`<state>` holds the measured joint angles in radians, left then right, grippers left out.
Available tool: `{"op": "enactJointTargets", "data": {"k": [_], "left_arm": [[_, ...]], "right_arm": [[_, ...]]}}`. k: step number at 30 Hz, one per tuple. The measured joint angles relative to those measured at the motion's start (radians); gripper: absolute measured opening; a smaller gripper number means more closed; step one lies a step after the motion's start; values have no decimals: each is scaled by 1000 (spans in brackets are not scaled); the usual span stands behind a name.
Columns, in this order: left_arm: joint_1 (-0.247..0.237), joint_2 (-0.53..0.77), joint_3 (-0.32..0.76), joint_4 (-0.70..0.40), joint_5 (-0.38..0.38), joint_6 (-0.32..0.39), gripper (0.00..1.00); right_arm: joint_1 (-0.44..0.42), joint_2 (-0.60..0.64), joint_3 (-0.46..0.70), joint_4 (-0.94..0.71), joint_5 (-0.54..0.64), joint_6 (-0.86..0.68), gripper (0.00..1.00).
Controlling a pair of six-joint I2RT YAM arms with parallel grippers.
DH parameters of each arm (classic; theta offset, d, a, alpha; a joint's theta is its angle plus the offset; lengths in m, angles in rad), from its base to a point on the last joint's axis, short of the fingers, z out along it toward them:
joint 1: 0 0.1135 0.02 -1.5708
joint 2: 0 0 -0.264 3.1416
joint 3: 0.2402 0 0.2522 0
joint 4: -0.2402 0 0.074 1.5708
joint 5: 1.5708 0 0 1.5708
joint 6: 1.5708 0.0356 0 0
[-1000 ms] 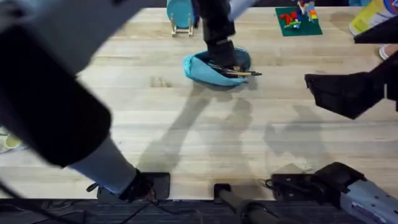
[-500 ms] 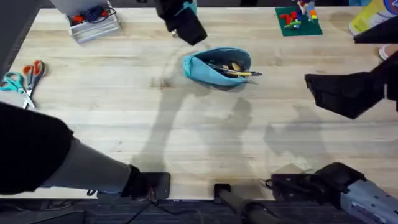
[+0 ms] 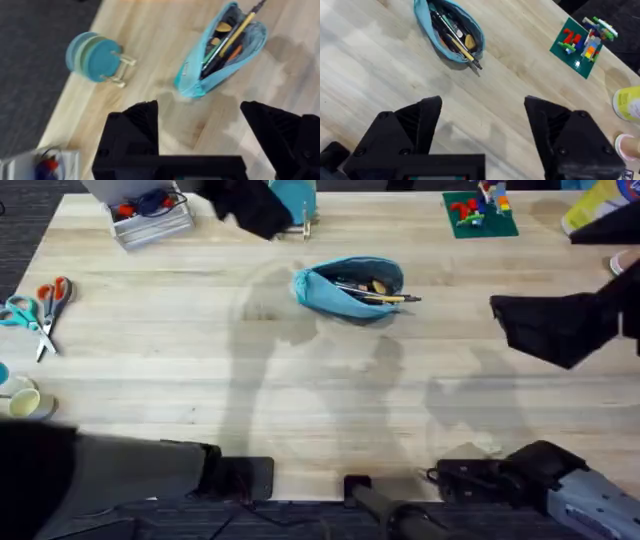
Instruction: Unzip the bag, pick up the pens from the table one at a time and place them inside, then zip the bag closed.
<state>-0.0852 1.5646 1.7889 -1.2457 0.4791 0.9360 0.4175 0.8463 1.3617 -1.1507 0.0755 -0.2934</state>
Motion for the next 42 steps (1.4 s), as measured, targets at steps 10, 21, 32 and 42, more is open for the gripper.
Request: {"op": "enactJointTargets", "data": {"k": [10,21,32,42], "left_arm": [[223,-169,-307,68,116,72,995],[388,-165,-534,185,310,96,995],[475,-165,-684,194,430,369,994],[478,-165,-780,263,433,602,993]], "right_arm": [[0,36,0,35,0,-3,998],[0,150,0,39,0,-2,997],[0,183,0,51,0,-2,997],[0,183,0,76,-1,104,997]]}}
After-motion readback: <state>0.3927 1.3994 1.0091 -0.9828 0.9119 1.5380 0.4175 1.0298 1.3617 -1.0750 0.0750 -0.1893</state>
